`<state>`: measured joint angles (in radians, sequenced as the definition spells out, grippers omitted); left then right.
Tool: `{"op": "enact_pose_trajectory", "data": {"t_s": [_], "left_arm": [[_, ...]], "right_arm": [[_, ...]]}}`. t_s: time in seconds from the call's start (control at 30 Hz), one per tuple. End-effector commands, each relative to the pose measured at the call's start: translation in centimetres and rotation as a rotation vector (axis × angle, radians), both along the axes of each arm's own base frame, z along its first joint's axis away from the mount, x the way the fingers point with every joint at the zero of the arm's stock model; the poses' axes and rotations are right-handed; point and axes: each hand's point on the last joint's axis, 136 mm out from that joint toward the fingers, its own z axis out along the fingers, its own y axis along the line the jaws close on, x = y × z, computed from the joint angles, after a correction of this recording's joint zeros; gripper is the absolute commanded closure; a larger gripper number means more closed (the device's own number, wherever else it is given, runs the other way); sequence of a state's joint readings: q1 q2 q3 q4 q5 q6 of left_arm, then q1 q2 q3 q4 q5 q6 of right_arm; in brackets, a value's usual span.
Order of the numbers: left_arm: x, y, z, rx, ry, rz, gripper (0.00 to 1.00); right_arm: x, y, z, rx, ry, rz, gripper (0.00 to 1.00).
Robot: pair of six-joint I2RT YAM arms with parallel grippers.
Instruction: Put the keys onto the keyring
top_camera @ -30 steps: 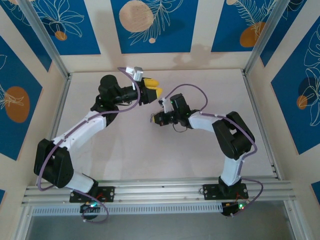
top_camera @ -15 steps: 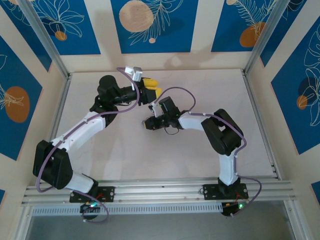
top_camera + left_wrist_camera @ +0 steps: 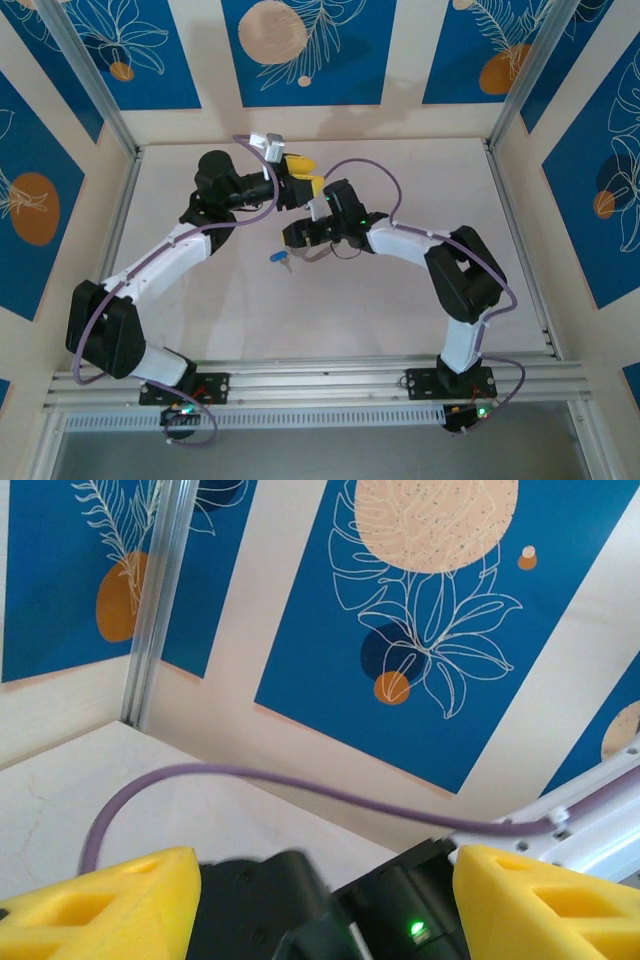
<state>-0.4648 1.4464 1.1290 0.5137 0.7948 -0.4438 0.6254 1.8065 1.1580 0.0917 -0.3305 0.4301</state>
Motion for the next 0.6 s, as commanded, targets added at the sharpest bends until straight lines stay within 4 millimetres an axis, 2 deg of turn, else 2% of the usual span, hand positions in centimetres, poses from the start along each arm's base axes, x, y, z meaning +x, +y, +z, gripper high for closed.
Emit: {"op": "enact_pose_trajectory", "data": {"t_s": [0.0,0.13,0.23,0.4,0.57], "left_arm": [[0.3,1.0,0.7,-0.008,-0.034,0.055,0.24],[1.6,2.9,0.4,-0.007,-0.027,0.176,0.02],[3.5,6.0,-0.9,-0.001,-0.012,0.363,0.0],[6.2,13.4,-4.7,0.076,-0.017,0.774,0.0],[6.1,21.4,-7.6,0.272,-0.101,1.135,0.0]], "right_arm": [[0.8,-2.7,2.0,0.002,-0.043,-0.056,0.32],[2.2,-6.8,4.1,0.004,-0.09,-0.155,0.18],[3.5,-10.5,5.1,-0.006,-0.116,-0.257,0.14],[5.7,-17.4,6.5,-0.055,-0.177,-0.503,0.13],[7.4,-25.1,7.0,-0.122,-0.228,-0.811,0.11]]}}
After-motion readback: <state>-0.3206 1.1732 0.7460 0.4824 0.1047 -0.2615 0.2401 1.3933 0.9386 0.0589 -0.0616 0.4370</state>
